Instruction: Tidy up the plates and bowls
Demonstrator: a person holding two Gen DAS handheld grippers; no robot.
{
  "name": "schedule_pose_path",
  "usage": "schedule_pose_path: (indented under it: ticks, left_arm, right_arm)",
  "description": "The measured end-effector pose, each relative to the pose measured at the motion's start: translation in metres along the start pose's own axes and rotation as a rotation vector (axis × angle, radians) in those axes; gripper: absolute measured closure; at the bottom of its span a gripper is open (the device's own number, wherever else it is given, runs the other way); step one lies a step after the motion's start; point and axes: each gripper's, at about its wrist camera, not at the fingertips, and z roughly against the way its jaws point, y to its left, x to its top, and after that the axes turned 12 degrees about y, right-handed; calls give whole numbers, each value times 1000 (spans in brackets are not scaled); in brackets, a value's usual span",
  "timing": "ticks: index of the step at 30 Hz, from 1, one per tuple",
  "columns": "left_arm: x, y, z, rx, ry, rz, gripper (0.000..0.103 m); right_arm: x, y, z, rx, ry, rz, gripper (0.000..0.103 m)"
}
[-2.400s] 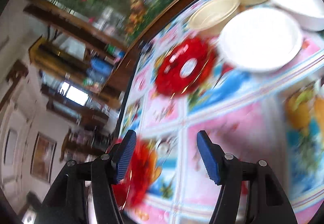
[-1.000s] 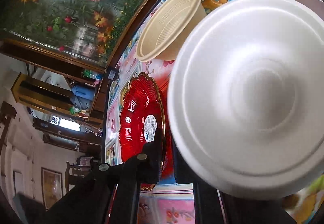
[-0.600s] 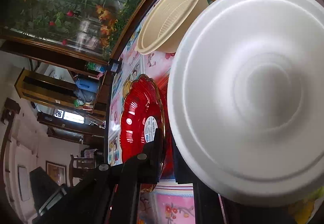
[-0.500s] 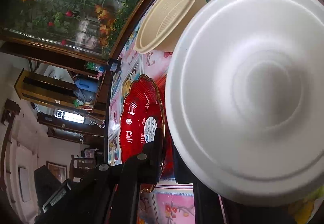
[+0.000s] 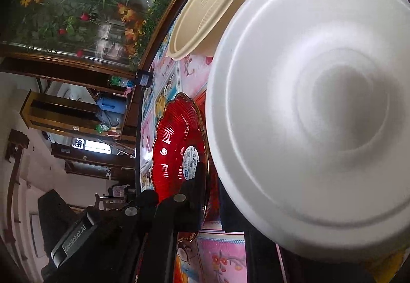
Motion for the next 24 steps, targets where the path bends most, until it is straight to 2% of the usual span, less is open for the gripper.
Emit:
schedule_pose_path:
  ticks: [4, 11, 13, 14, 16, 17, 22, 24]
  left_arm:
    - [4, 11, -13, -54, 51, 54, 20]
    - [8, 13, -13, -113, 45, 50, 20]
    - [7, 12, -13, -107, 33, 32, 22]
    - [6, 11, -13, -103, 23, 21, 25]
    - [4, 9, -12, -101, 9, -6, 58]
    - [4, 8, -13, -87, 7, -14, 62]
    - [6, 19, -13, -81, -10, 10, 93]
    - [5, 22, -13, -93, -22, 12, 93]
  right_arm:
    - [0, -1, 0, 1, 4, -7, 94]
    - [-2, -4, 1, 9, 9, -18, 95]
    - [-2, -5, 1, 6, 8, -18, 95]
    - [-2, -5, 2, 7, 9, -20, 95]
    - [-2, -6, 2, 8, 10, -21, 94]
    - [-3, -6, 2, 8, 10, -21, 94]
    - [-2, -7, 3, 7, 0, -28, 93]
    - [-2, -7, 3, 5, -4, -26, 93]
